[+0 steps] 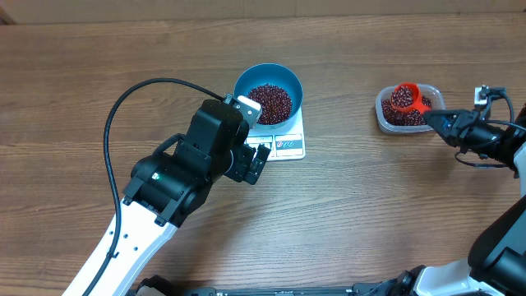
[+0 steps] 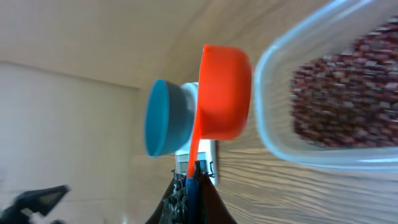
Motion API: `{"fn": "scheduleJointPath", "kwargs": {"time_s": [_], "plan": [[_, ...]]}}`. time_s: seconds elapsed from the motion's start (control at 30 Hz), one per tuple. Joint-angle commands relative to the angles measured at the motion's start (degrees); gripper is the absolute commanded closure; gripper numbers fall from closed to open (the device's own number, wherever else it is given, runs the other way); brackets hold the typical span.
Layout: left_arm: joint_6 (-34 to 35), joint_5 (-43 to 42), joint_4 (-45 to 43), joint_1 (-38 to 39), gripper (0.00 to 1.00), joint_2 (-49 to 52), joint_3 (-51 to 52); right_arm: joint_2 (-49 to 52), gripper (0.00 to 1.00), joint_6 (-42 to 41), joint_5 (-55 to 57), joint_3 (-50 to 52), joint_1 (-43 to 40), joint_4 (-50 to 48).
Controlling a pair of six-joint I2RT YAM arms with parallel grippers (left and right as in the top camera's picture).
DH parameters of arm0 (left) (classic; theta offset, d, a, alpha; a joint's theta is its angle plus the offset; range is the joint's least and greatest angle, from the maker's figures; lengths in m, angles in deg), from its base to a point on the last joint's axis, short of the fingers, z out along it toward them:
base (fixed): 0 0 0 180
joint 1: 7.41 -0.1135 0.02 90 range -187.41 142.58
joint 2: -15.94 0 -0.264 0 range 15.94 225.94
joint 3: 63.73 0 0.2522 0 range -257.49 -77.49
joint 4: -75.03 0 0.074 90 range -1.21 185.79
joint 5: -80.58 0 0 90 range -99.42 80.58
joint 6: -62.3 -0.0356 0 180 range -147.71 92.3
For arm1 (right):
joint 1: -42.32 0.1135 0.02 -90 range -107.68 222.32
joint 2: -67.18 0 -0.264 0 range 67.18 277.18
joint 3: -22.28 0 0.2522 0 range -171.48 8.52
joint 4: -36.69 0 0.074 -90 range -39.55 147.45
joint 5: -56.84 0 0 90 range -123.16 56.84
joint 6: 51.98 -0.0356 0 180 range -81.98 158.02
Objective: Scoop item into bowl and weigh 150g on scale
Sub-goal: 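Lift the filled scoop and carry it left over the teal bowl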
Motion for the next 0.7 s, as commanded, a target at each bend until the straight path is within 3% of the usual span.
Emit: {"fn": "scheduleJointPath", "kwargs": {"time_s": [0.0,0.37,0.67], "plan": [[-1.09,-0.7,-0.11,-0.35,0.0,0.2,-0.87,0.15,0.96,-1.2,-8.48,0.55,0.04,-0.13],[-1.09,-0.7,-0.11,-0.35,0.0,0.2,-0.87,0.15,0.96,-3.15,-10.8,0.44,6.95,-0.9],[-1.09,-0.7,-0.11,-0.35,0.0,0.2,-0.87,0.15,0.97,-17.42,-10.67,0.44,18.05,-14.88]]}}
